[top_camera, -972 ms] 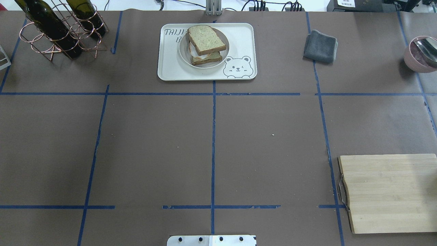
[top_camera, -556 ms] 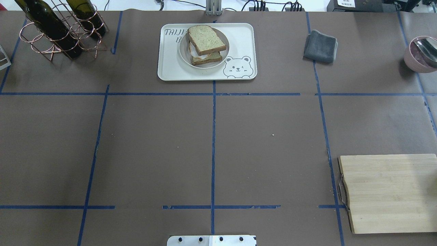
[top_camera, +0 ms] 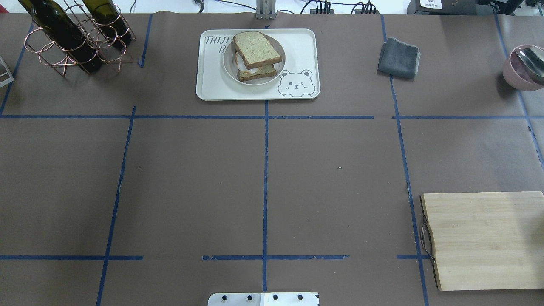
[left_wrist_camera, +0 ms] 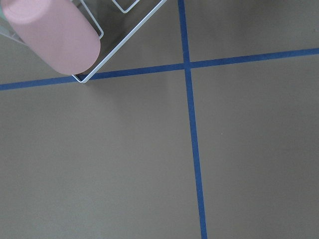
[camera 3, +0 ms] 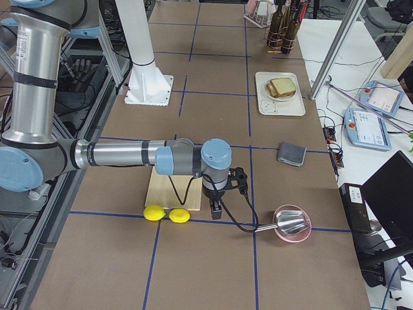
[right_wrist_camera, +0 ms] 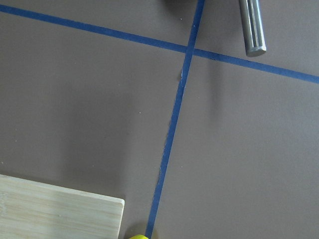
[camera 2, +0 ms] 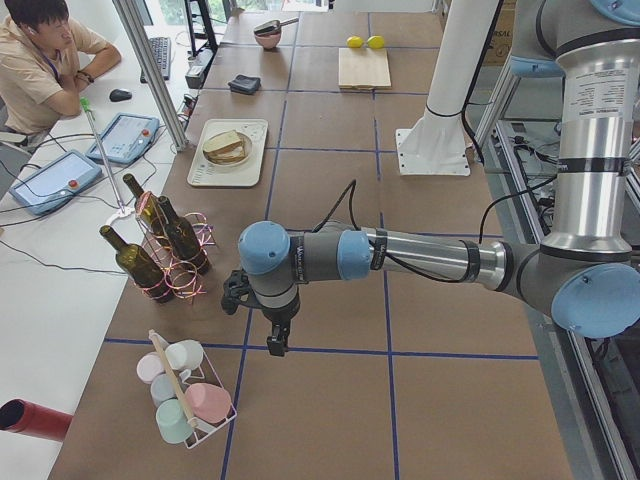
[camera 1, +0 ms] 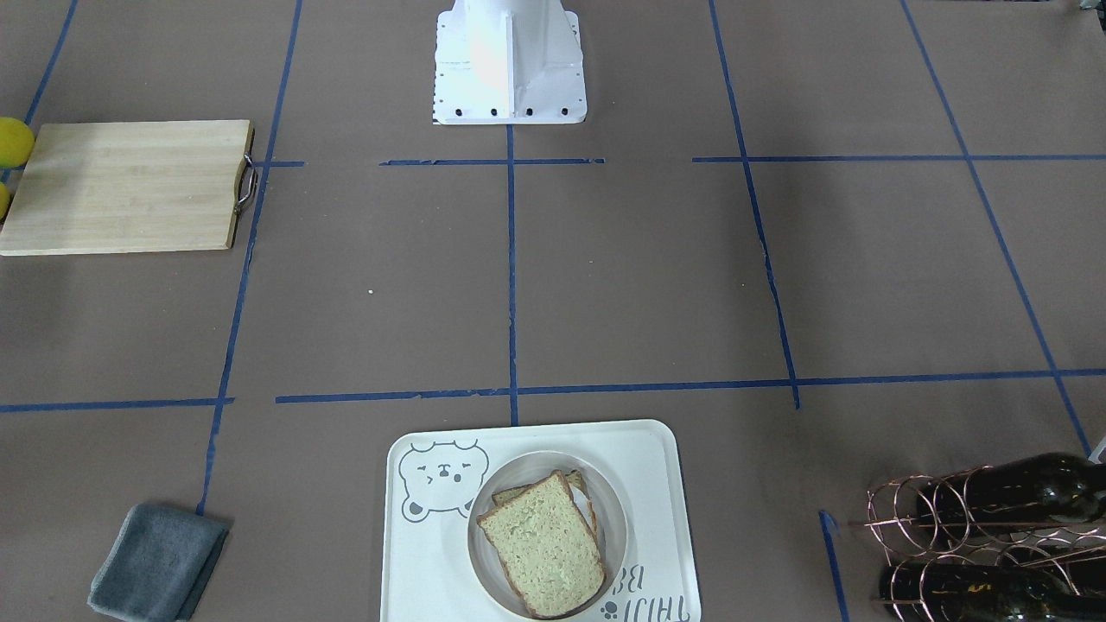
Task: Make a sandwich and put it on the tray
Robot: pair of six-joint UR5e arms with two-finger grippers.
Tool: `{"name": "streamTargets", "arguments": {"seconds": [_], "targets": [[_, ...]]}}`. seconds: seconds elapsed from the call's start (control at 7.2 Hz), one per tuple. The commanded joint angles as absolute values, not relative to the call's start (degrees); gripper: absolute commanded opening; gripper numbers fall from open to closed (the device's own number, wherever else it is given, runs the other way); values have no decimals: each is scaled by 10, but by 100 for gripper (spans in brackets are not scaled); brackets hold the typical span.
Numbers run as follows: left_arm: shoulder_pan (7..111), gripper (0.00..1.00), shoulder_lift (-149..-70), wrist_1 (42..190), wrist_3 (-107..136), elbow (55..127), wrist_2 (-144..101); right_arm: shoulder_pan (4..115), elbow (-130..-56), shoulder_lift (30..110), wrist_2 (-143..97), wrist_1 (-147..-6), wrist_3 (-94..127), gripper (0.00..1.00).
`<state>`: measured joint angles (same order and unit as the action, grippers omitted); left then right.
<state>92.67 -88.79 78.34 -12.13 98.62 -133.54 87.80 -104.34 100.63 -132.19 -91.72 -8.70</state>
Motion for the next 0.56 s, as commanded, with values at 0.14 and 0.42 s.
{"name": "streamTargets", "arguments": {"seconds": [0.14, 0.42], "targets": [[926, 100, -891, 782, -122, 995, -1336, 878, -1045, 1006, -1322, -916, -87, 100], [926, 100, -890, 778, -122, 1012, -1336, 878, -1045, 1006, -1322, -915, -88, 100]]}}
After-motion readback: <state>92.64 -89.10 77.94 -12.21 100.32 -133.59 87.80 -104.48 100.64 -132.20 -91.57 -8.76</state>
